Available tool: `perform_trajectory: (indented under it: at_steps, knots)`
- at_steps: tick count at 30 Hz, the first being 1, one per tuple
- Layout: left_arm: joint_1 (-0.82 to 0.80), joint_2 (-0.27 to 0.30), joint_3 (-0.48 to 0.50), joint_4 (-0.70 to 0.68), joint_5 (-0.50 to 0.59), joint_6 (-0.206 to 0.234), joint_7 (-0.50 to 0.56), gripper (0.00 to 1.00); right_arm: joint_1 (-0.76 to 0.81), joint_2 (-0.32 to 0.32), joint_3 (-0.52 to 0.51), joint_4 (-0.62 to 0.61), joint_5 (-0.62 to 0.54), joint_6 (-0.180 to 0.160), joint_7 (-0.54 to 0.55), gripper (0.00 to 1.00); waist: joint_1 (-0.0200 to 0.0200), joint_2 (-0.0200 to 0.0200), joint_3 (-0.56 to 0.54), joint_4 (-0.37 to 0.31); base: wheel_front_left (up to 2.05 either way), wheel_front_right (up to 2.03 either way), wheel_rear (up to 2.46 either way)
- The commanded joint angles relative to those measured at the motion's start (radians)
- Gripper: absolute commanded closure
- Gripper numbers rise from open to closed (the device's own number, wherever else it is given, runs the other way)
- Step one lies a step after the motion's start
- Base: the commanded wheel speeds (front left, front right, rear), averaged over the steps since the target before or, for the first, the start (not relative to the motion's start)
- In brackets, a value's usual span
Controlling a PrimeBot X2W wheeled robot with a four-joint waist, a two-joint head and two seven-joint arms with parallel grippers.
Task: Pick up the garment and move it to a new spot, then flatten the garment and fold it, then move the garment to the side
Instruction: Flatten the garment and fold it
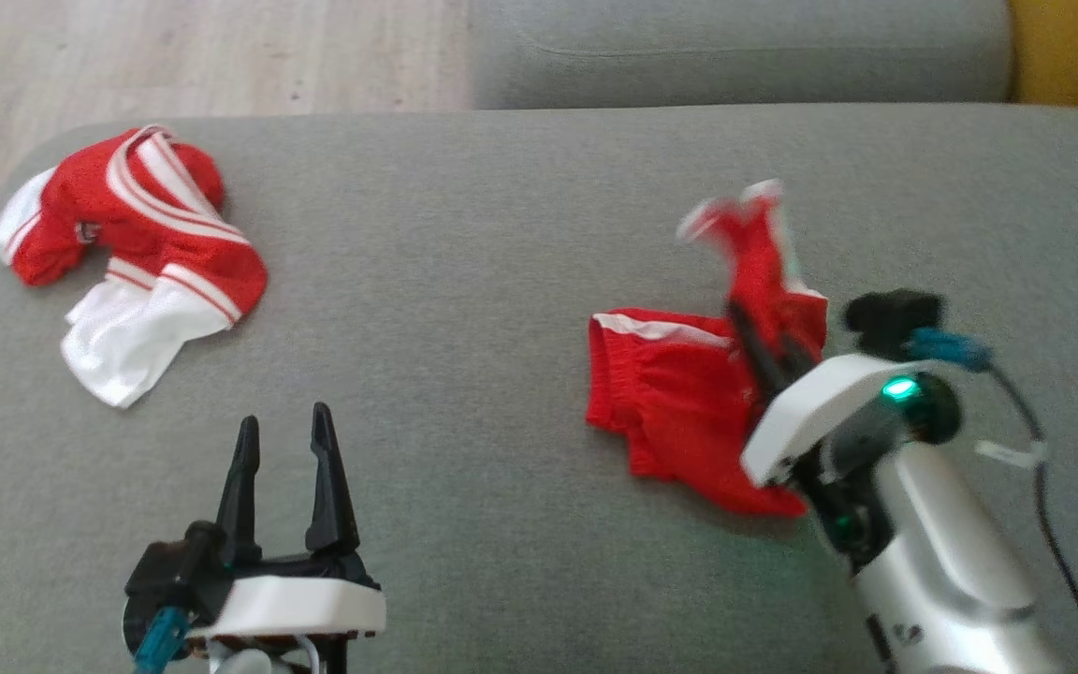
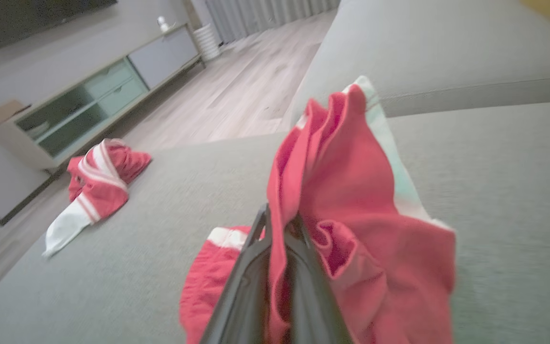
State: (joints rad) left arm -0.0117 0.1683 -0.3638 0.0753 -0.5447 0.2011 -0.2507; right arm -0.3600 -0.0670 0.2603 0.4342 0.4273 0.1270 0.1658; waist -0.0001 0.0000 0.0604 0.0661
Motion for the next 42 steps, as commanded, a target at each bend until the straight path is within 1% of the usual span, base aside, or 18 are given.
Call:
perform_trajectory:
  at_steps: [1,6,12,13,14,15,16,22,27,31,33,34,38,39,40,42]
  knots:
    - [-0.028,-0.001,0.028,-0.027,0.005,-0.004,-0.008,0.00,-0.038,0.015,0.043,-0.030,0.005,0.004,0.007,1.00,0.0001,0.0000,-0.007,0.025,0.00,0.00,0.00]
    - [-0.023,-0.006,0.035,-0.028,0.006,-0.005,-0.009,0.00,-0.013,0.016,0.155,-0.005,0.035,0.004,0.046,1.00,0.0001,0.0000,-0.005,0.062,0.00,0.00,0.00]
    - [-0.013,-0.012,0.046,-0.027,0.008,-0.008,-0.010,0.00,0.006,0.017,0.194,0.022,0.018,0.004,0.058,1.00,0.0001,0.0000,-0.001,0.069,0.00,0.00,0.00]
    - [-0.012,-0.014,0.048,-0.026,0.009,-0.008,-0.010,0.00,0.007,0.017,0.197,0.023,0.017,0.004,0.058,0.81,0.0001,0.0000,-0.001,0.067,0.00,0.00,0.00]
    - [-0.011,-0.016,0.049,-0.025,0.009,-0.008,-0.010,0.00,0.009,0.017,0.201,0.023,0.017,0.004,0.057,0.40,0.0001,0.0000,-0.001,0.065,0.00,0.00,0.00]
    - [-0.011,-0.019,0.050,-0.025,0.009,-0.010,-0.010,0.00,0.011,0.017,0.206,0.020,0.019,0.004,0.055,0.04,0.0001,0.0000,-0.001,0.061,0.00,0.00,0.00]
    - [-0.012,-0.021,0.051,-0.024,0.010,-0.011,-0.010,0.00,0.014,0.017,0.211,0.014,0.023,0.004,0.051,0.00,0.0001,0.0000,-0.002,0.057,0.00,0.00,0.00]
    - [-0.010,-0.028,0.056,-0.021,0.017,-0.016,-0.011,0.00,0.040,0.008,0.216,-0.060,0.040,0.004,0.019,0.00,0.0001,0.0000,-0.004,0.031,0.00,0.00,0.00]
    - [-0.009,-0.035,0.052,-0.018,0.023,-0.021,-0.011,0.00,0.071,-0.017,0.161,-0.153,0.035,0.004,-0.014,0.00,0.0001,0.0000,-0.005,0.012,0.00,0.00,0.00]
    - [-0.010,-0.041,0.045,-0.015,0.027,-0.026,-0.011,0.00,0.088,-0.040,0.083,-0.197,-0.006,0.004,-0.032,0.00,0.0001,0.0000,-0.002,0.005,0.00,0.00,0.00]
    - [-0.012,-0.045,0.040,-0.012,0.029,-0.028,-0.011,0.00,0.092,-0.054,0.048,-0.203,-0.046,0.004,-0.042,0.00,0.0001,0.0000,0.000,0.006,0.00,0.00,0.00]
    - [-0.012,-0.045,0.040,-0.012,0.029,-0.028,-0.011,0.00,0.092,-0.054,0.048,-0.203,-0.046,0.004,-0.042,0.00,0.0001,0.0000,0.000,0.006,0.00,0.00,0.00]
    - [-0.018,-0.050,0.033,-0.009,0.033,-0.034,-0.011,0.00,0.092,-0.077,0.014,-0.180,-0.126,0.004,-0.057,0.00,0.0001,0.0000,0.009,0.014,0.00,0.00,0.00]
    - [-0.020,-0.051,0.031,-0.007,0.033,-0.036,-0.011,0.00,0.089,-0.084,0.014,-0.167,-0.149,0.004,-0.060,0.09,0.0001,0.0000,0.012,0.018,0.00,0.00,0.00]
    - [-0.022,-0.051,0.030,-0.005,0.034,-0.038,-0.011,0.00,0.086,-0.092,0.016,-0.151,-0.172,0.004,-0.063,0.42,0.0001,0.0000,0.014,0.022,0.00,0.00,0.00]
    - [-0.027,-0.052,0.029,-0.002,0.035,-0.040,-0.011,0.00,0.080,-0.096,0.025,-0.115,-0.199,0.004,-0.070,0.85,0.0001,0.0000,0.020,0.031,0.00,0.00,0.00]
